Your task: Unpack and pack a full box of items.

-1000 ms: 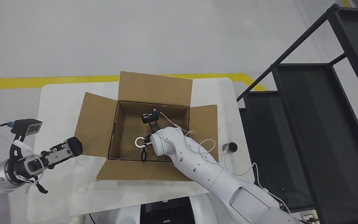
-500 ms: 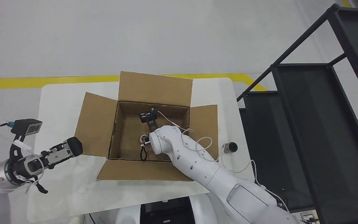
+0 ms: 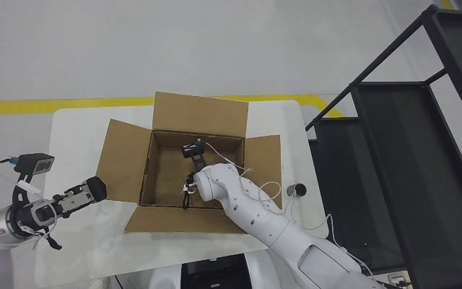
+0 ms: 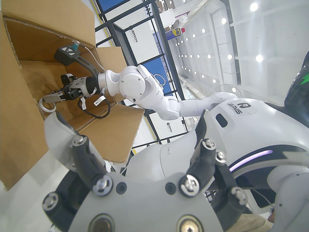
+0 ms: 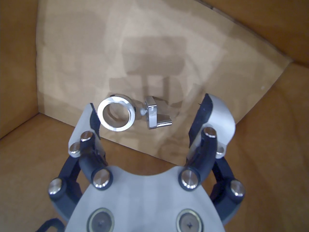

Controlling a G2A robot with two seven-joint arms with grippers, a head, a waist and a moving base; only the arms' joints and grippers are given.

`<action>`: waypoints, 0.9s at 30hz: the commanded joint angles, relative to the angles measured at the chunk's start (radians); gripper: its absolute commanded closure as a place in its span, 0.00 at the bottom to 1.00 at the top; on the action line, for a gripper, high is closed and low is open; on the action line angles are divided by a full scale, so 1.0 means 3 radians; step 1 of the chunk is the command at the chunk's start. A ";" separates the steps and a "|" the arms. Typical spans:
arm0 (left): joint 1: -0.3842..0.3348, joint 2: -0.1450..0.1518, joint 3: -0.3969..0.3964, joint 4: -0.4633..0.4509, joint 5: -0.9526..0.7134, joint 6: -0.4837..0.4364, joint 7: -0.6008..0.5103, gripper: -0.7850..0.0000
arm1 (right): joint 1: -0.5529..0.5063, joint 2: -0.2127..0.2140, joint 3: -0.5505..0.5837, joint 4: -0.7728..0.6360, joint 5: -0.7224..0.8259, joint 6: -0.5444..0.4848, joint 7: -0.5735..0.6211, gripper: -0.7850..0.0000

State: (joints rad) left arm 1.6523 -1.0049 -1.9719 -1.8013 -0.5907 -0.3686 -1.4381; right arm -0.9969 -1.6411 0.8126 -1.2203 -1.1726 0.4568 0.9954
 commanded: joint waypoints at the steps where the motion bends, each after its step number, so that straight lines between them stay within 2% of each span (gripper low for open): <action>1: 0.0000 0.0000 0.0000 0.0000 0.0000 0.0000 0.0000 0.00 | -0.0008 0.0001 0.0041 -0.0020 0.0029 0.0007 -0.0033 0.08; 4: 0.0000 0.0000 0.0000 0.0000 0.0000 0.0000 0.0000 0.00 | -0.0010 0.0004 0.0068 -0.0034 0.0011 -0.0014 -0.0019 0.14; 7: 0.0000 0.0000 0.0000 0.0000 0.0000 0.0000 0.0000 0.00 | -0.0019 0.0008 0.0090 -0.0032 -0.0013 -0.0031 -0.0025 0.25; 8: 0.0000 0.0000 0.0000 0.0000 0.0000 0.0000 0.0000 0.00 | -0.0021 0.0008 0.0094 -0.0019 -0.0022 -0.0035 -0.0028 0.37; 9: 0.0000 0.0000 0.0000 0.0000 0.0000 0.0000 0.0000 0.00 | -0.0022 0.0007 0.0100 -0.0007 -0.0021 -0.0031 -0.0033 0.45; 11: 0.0000 0.0000 0.0000 0.0000 0.0000 0.0000 0.0000 0.00 | -0.0018 0.0000 0.0105 0.0015 -0.0012 -0.0023 -0.0055 0.53; 27: 0.0000 0.0000 0.0000 0.0000 0.0000 0.0000 0.0000 0.00 | -0.0026 -0.0048 0.0074 0.0183 -0.0022 0.0032 -0.0083 0.58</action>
State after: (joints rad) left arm 1.6523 -1.0049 -1.9719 -1.8013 -0.5907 -0.3686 -1.4381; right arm -1.0037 -1.6551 0.8343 -1.1671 -1.1777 0.4654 0.9703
